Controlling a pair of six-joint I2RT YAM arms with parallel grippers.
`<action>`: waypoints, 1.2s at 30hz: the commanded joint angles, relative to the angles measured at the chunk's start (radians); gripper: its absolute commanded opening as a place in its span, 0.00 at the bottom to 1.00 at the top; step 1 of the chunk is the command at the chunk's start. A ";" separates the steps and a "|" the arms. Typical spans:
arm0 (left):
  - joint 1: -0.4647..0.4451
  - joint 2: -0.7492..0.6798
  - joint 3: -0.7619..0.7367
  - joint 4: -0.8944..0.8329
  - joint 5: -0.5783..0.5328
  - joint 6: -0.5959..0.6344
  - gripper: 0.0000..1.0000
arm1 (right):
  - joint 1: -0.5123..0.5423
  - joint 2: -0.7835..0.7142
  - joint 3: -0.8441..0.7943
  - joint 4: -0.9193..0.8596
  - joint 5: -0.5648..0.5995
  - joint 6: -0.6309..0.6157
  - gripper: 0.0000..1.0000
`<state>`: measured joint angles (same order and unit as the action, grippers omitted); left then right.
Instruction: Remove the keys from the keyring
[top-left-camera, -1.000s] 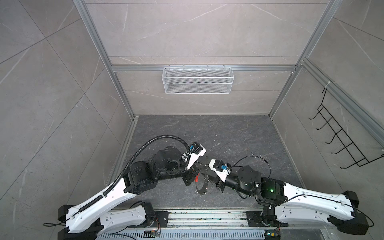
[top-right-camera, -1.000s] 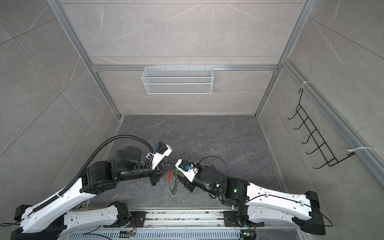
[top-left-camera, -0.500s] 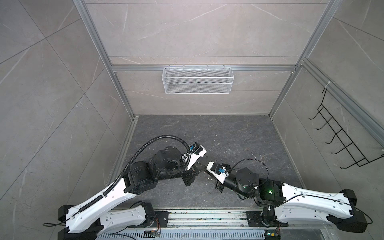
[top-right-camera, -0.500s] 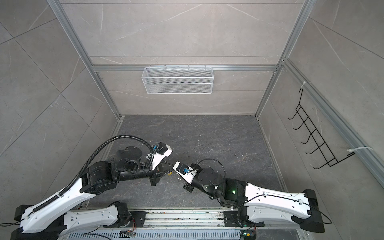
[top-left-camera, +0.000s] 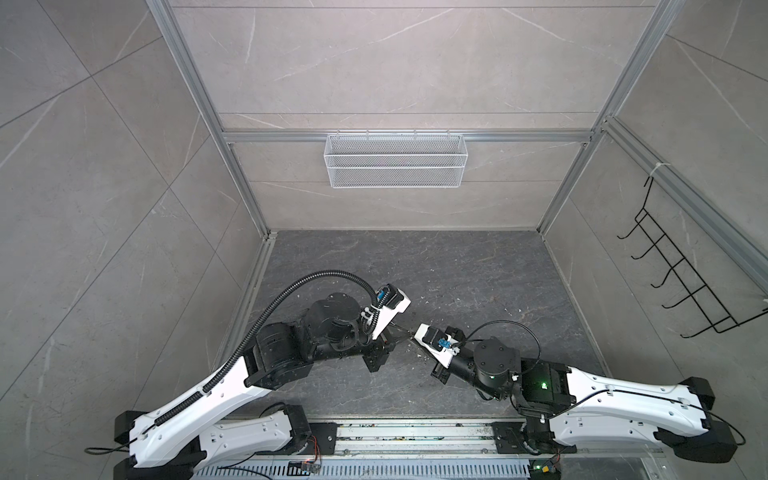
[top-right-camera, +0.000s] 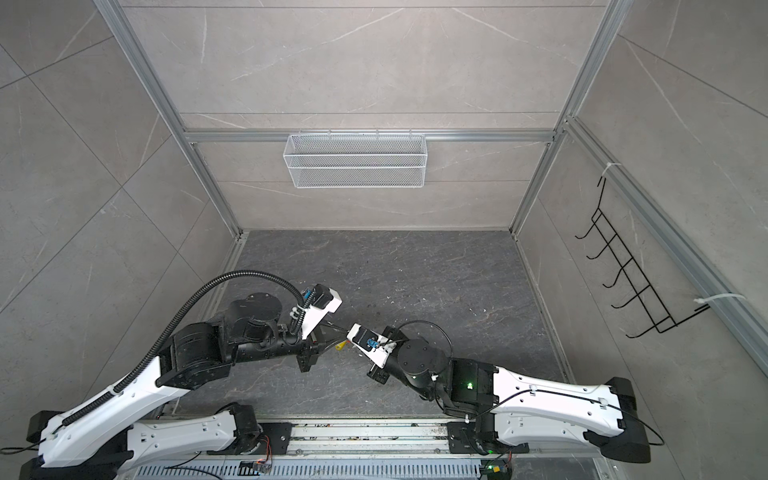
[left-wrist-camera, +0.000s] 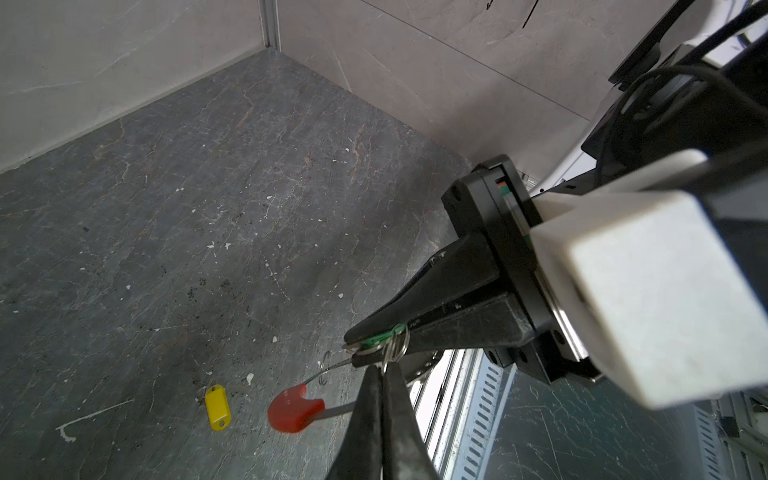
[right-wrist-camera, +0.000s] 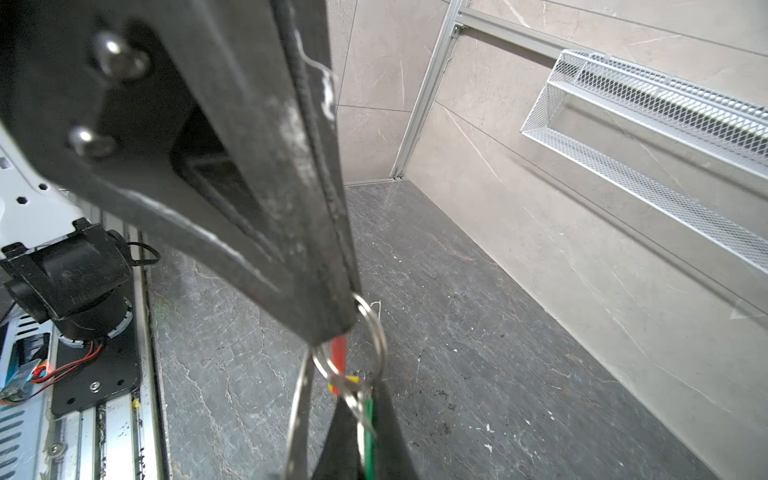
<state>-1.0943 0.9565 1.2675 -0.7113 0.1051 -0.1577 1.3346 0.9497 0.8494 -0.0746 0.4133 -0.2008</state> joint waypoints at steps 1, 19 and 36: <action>-0.001 -0.022 0.042 -0.008 -0.011 -0.010 0.00 | 0.007 -0.025 0.033 -0.025 0.060 -0.028 0.00; -0.001 -0.030 0.030 -0.010 0.020 -0.013 0.00 | 0.019 -0.025 0.121 -0.029 0.119 -0.148 0.00; -0.001 -0.042 -0.008 0.053 0.084 -0.006 0.00 | 0.030 -0.011 0.181 -0.077 -0.019 -0.131 0.00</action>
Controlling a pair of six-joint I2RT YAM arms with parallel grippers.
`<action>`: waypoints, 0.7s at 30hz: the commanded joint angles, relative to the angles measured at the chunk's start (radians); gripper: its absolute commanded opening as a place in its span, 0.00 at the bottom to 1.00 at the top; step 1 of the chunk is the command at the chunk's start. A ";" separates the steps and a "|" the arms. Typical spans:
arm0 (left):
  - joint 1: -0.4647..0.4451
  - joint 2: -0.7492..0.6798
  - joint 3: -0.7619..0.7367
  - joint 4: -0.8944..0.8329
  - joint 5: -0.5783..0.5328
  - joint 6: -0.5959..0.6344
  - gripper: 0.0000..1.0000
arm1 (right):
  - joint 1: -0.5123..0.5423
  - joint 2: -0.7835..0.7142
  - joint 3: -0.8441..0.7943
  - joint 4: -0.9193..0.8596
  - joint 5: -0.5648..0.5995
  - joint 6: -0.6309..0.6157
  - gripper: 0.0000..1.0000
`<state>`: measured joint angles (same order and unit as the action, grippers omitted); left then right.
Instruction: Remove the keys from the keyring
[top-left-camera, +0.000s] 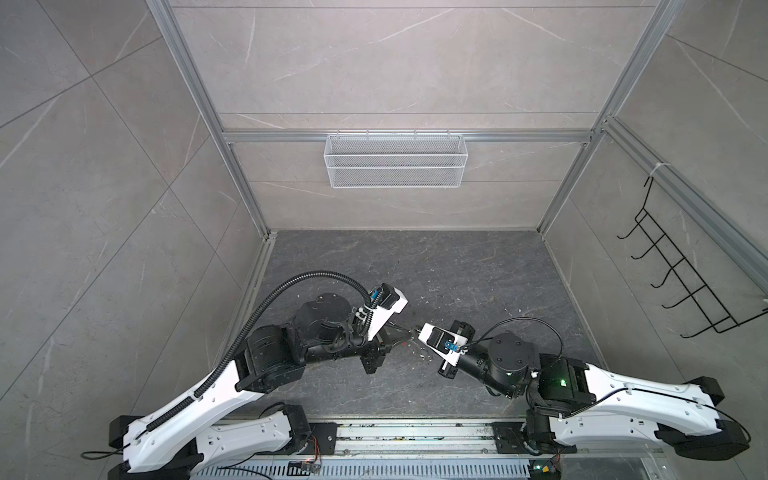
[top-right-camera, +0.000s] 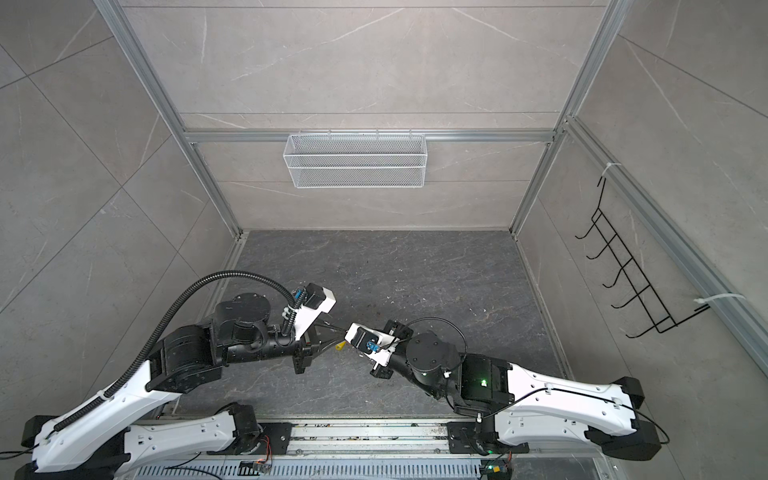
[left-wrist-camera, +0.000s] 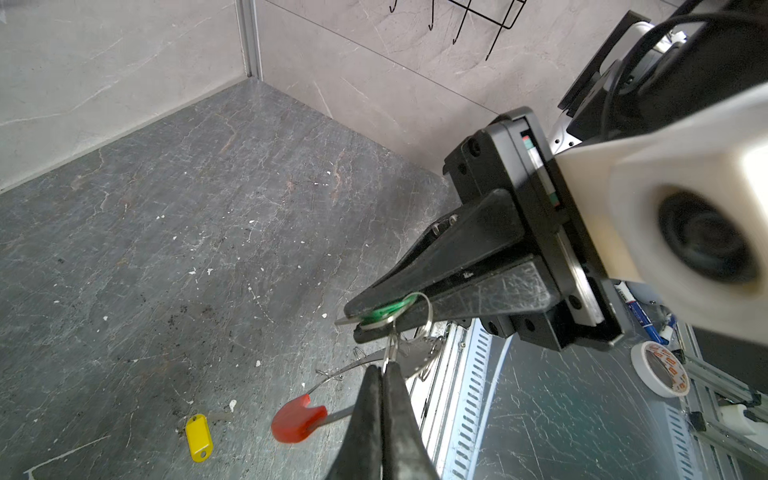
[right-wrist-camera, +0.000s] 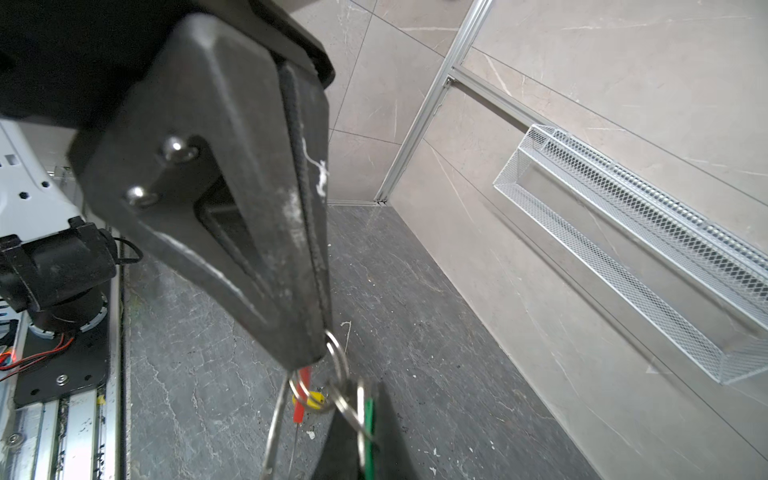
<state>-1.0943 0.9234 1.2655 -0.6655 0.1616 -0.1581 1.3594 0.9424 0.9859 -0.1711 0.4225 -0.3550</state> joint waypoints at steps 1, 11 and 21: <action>-0.001 -0.006 -0.007 0.007 0.030 -0.009 0.00 | 0.005 -0.002 0.043 0.019 -0.031 0.026 0.00; -0.002 -0.033 -0.027 0.032 -0.026 -0.059 0.20 | 0.005 -0.007 0.045 0.025 -0.036 0.059 0.00; -0.002 -0.209 -0.160 0.177 -0.117 -0.095 0.38 | 0.007 -0.005 0.043 0.023 -0.029 0.067 0.00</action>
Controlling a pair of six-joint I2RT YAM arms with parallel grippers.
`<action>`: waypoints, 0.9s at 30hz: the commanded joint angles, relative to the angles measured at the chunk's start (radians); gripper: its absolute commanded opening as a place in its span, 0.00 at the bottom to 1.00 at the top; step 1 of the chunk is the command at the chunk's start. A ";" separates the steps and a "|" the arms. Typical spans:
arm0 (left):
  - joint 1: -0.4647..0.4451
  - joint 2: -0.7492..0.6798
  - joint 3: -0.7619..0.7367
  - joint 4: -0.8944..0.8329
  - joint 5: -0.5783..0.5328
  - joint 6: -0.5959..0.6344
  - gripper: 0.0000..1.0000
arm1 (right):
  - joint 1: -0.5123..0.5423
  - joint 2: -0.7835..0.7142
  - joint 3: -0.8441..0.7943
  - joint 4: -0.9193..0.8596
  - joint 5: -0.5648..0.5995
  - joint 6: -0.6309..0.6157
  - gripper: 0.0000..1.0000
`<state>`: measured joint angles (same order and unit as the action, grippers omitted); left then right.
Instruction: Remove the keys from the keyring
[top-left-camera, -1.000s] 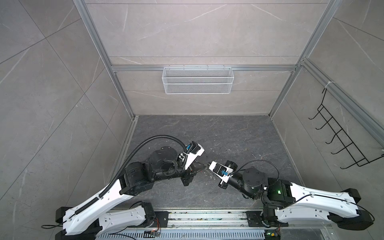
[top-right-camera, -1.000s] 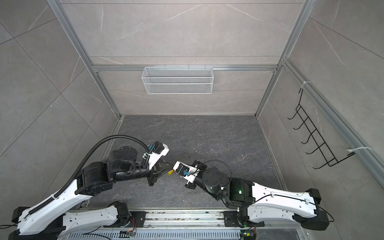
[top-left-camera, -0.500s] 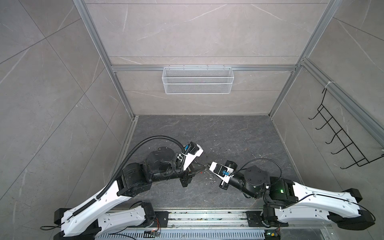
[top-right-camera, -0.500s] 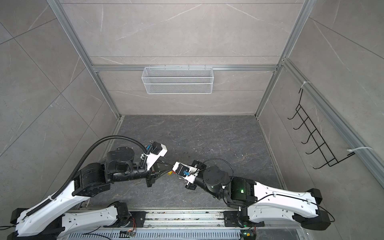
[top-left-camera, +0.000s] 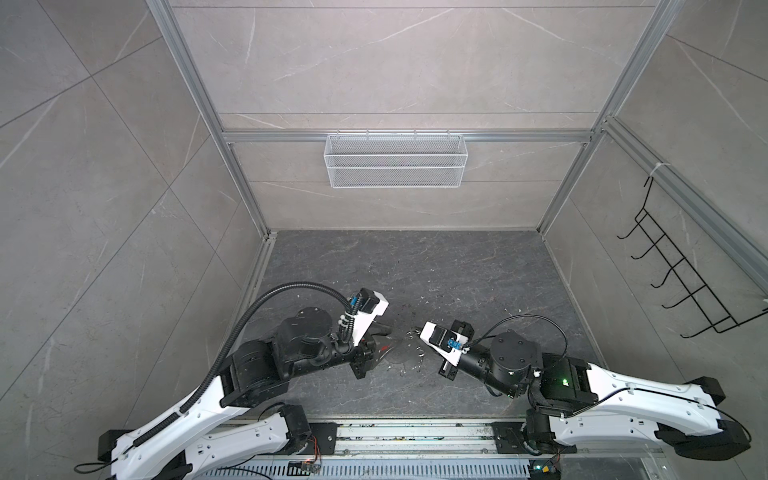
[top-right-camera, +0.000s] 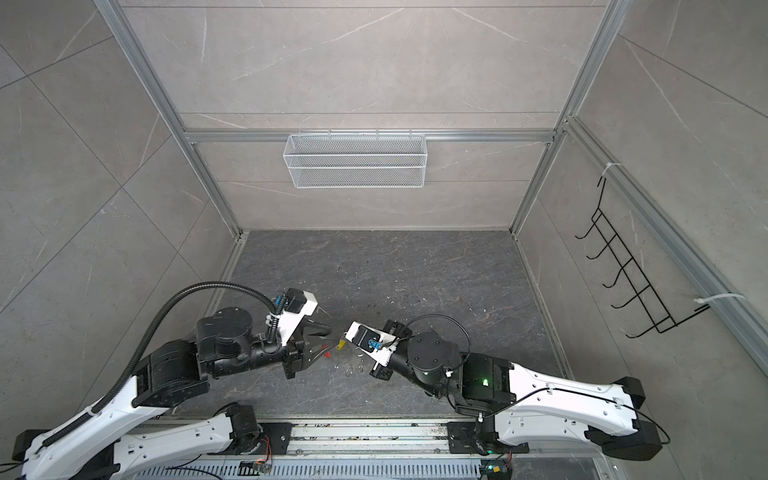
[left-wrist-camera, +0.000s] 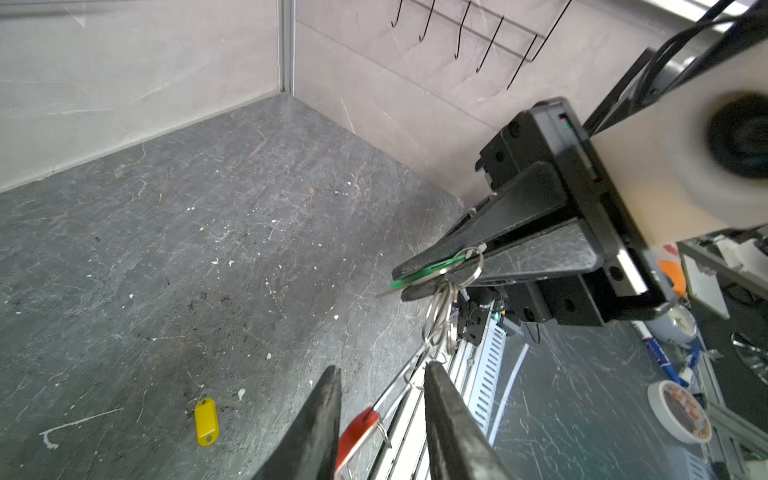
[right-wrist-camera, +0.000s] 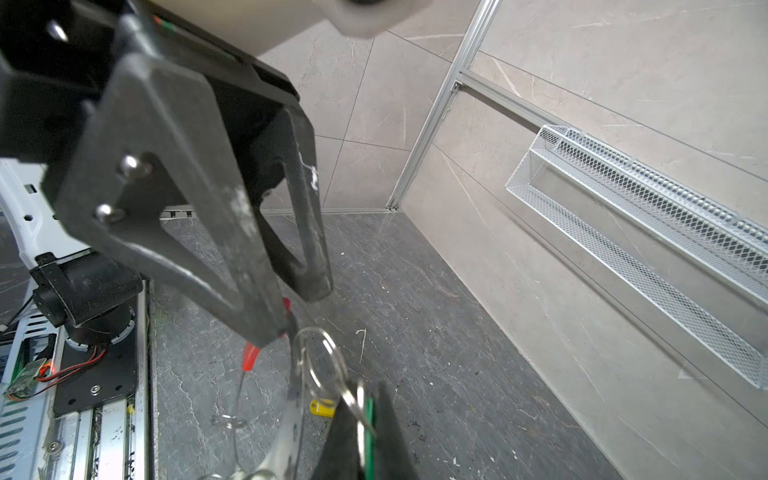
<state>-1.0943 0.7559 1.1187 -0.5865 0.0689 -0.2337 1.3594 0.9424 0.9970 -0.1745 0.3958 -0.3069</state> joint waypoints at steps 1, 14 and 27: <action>-0.001 -0.054 -0.029 0.118 -0.010 -0.018 0.38 | 0.006 -0.005 0.034 0.024 0.000 0.019 0.00; -0.002 -0.078 -0.157 0.310 0.133 0.045 0.43 | 0.007 -0.007 0.044 0.034 0.017 0.045 0.00; -0.001 -0.087 -0.132 0.280 0.081 0.047 0.45 | 0.006 0.038 0.075 0.002 0.040 0.082 0.00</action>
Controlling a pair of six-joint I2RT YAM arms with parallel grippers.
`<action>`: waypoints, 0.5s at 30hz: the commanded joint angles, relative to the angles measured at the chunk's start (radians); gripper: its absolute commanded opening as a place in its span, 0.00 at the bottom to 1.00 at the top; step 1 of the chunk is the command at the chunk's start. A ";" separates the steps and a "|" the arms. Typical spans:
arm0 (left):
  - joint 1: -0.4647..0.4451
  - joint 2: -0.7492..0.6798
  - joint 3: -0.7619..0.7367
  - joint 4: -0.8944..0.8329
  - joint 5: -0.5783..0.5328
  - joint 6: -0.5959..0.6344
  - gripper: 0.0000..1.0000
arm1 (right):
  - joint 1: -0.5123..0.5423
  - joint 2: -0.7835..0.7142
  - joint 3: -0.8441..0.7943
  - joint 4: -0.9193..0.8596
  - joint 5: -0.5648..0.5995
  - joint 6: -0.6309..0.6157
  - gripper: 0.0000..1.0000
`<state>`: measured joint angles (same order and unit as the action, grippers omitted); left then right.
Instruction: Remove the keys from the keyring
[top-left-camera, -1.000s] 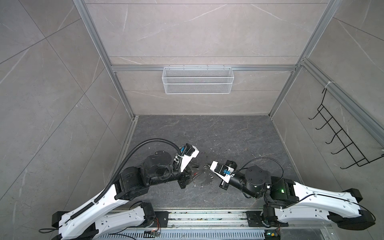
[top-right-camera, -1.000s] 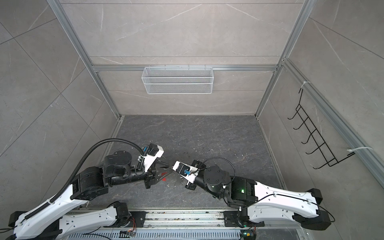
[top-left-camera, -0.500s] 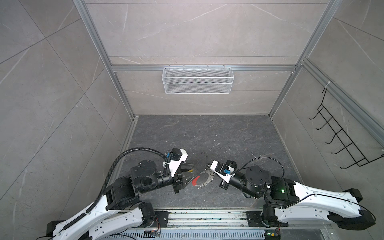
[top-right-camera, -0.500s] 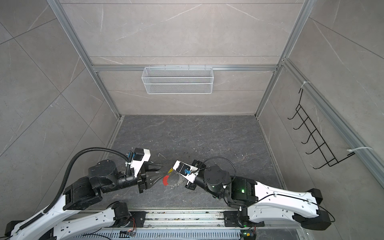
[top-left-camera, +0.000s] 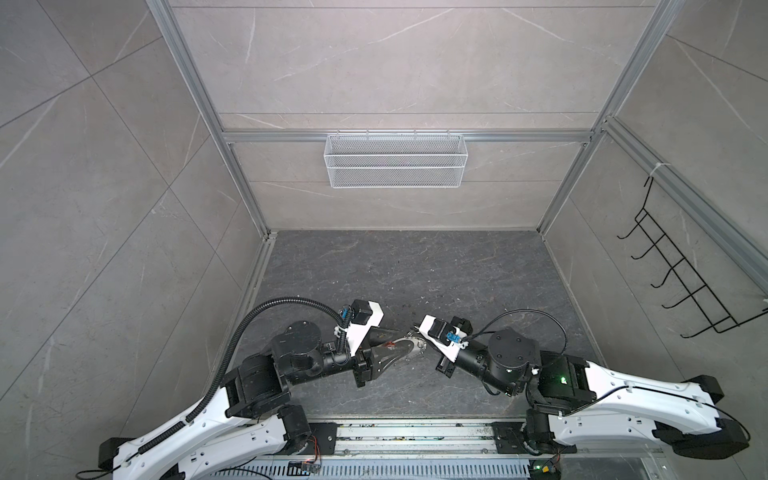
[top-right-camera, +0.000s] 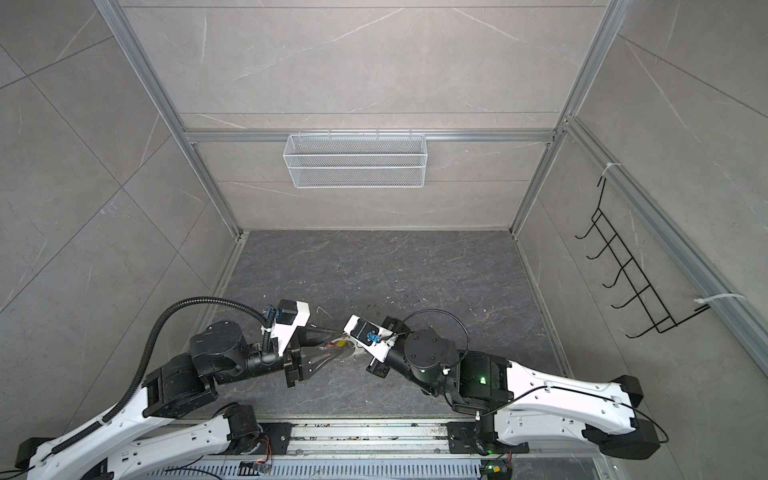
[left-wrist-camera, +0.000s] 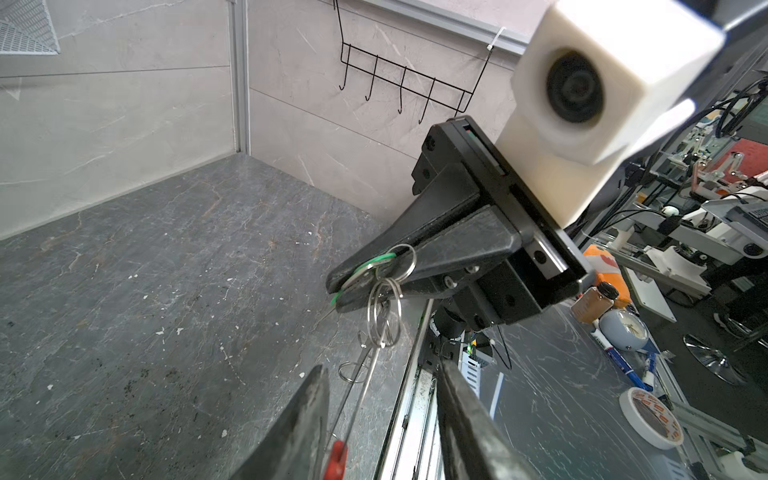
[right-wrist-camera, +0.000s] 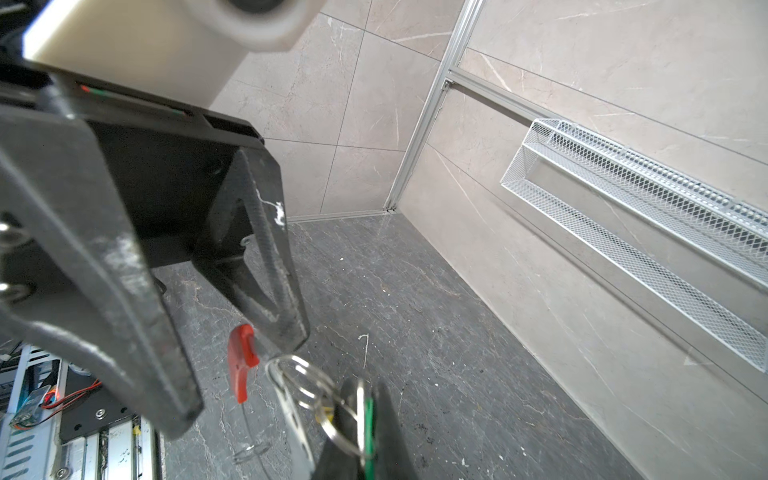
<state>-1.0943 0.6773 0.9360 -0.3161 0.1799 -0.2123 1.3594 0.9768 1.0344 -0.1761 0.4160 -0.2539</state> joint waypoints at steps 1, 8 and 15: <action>-0.001 -0.001 0.062 -0.004 -0.035 0.028 0.45 | 0.006 0.008 0.041 -0.003 0.024 0.032 0.00; -0.004 0.053 0.106 -0.083 -0.121 0.018 0.43 | 0.012 0.030 0.056 -0.025 0.060 0.057 0.00; -0.004 0.047 0.134 -0.087 -0.180 0.030 0.41 | 0.017 0.051 0.067 -0.043 0.100 0.069 0.00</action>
<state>-1.0950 0.7273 1.0229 -0.4091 0.0334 -0.2066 1.3689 1.0210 1.0653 -0.2108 0.4767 -0.2096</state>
